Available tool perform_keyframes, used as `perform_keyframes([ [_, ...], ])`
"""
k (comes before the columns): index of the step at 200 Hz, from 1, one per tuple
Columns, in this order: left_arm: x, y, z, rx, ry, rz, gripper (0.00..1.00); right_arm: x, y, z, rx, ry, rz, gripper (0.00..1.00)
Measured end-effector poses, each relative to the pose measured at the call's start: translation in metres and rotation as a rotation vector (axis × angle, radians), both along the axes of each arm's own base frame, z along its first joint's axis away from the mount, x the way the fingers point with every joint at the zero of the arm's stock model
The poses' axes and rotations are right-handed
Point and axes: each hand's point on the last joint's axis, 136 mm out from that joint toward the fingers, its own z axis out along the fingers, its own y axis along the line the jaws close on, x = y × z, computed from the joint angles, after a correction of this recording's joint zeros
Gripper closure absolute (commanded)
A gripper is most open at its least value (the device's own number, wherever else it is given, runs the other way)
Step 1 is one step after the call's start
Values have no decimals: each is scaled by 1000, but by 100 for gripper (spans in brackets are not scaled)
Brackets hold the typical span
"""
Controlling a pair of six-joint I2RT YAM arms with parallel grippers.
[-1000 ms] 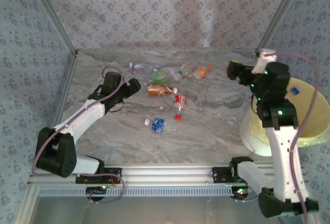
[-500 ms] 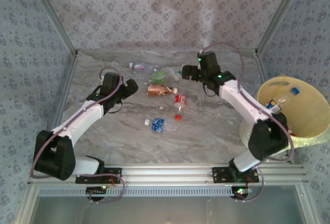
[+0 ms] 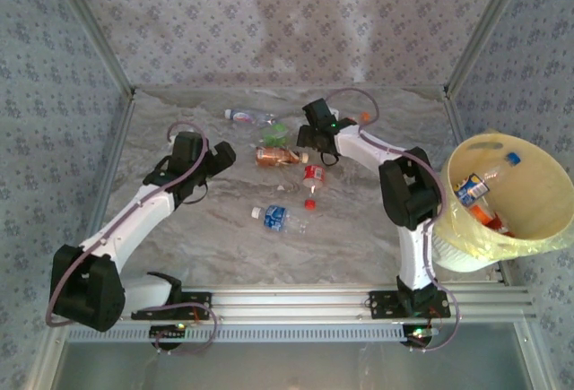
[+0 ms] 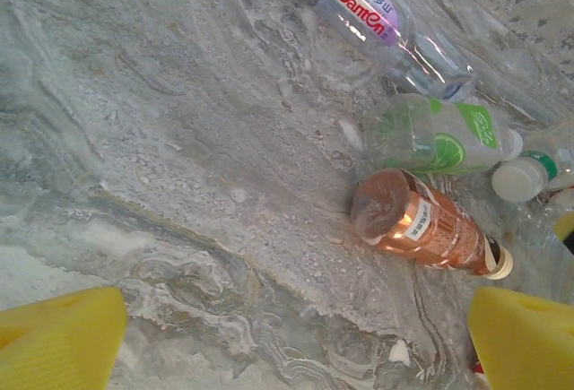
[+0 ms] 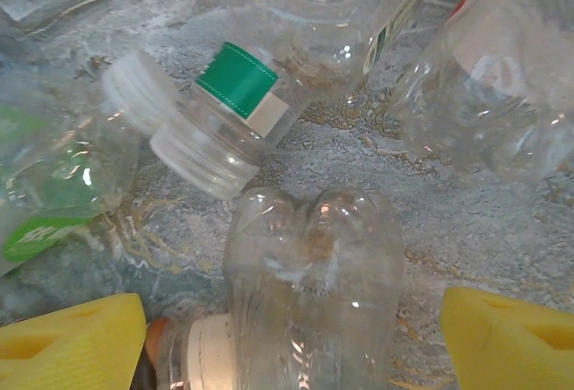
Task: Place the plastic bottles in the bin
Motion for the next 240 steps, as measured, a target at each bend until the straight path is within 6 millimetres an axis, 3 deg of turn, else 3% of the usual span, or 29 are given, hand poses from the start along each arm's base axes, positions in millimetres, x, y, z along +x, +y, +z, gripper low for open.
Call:
perform_keyframes([
  [91,-2,4,0,12,-4,15,2,-5,2,-44,-7,95,-26,30],
  [158,-2,5,0,12,-4,17,2,0,-6,-52,-18,68,-65,44],
  [208,-2,5,-1,12,-3,17,2,-10,-19,-32,-1,-20,-49,55],
  [224,-2,5,-1,12,-2,16,2,-12,-22,-15,-2,-73,-16,55],
  [240,-2,5,-1,11,-2,16,2,-12,-22,17,2,-169,29,56],
])
